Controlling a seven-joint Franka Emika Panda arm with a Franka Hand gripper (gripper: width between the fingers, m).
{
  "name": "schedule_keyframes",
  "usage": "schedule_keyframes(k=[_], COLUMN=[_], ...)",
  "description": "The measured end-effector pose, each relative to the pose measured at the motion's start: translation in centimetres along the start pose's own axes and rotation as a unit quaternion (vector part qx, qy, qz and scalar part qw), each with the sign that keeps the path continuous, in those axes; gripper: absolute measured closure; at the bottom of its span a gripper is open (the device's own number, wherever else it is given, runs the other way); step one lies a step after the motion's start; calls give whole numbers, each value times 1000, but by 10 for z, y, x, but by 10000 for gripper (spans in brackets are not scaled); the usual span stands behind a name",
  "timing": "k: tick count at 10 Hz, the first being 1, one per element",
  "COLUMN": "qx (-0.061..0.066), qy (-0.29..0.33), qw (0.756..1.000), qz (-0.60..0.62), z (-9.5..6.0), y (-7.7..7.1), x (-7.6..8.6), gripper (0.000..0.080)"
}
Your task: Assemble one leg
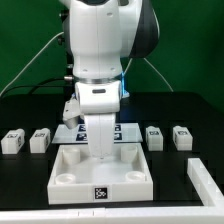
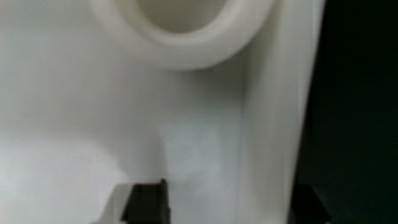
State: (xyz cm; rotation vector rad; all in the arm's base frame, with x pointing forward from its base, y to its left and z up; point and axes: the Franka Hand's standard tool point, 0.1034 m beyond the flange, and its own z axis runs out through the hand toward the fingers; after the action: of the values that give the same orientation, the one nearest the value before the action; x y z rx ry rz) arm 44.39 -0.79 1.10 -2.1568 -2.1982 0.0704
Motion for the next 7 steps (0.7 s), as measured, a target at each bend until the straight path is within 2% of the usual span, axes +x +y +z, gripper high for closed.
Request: schedule_keyframes(k=[1,2,3,7], qx=[0,-2,-4,-4], qy=[0,0,0,0], qw=[1000,1000,1000,1000], qz=[0,0,0,0], z=[0,-1,-1,-1], y=[0,1,2,2], x=[0,0,0,0], gripper=[691,691,738,738])
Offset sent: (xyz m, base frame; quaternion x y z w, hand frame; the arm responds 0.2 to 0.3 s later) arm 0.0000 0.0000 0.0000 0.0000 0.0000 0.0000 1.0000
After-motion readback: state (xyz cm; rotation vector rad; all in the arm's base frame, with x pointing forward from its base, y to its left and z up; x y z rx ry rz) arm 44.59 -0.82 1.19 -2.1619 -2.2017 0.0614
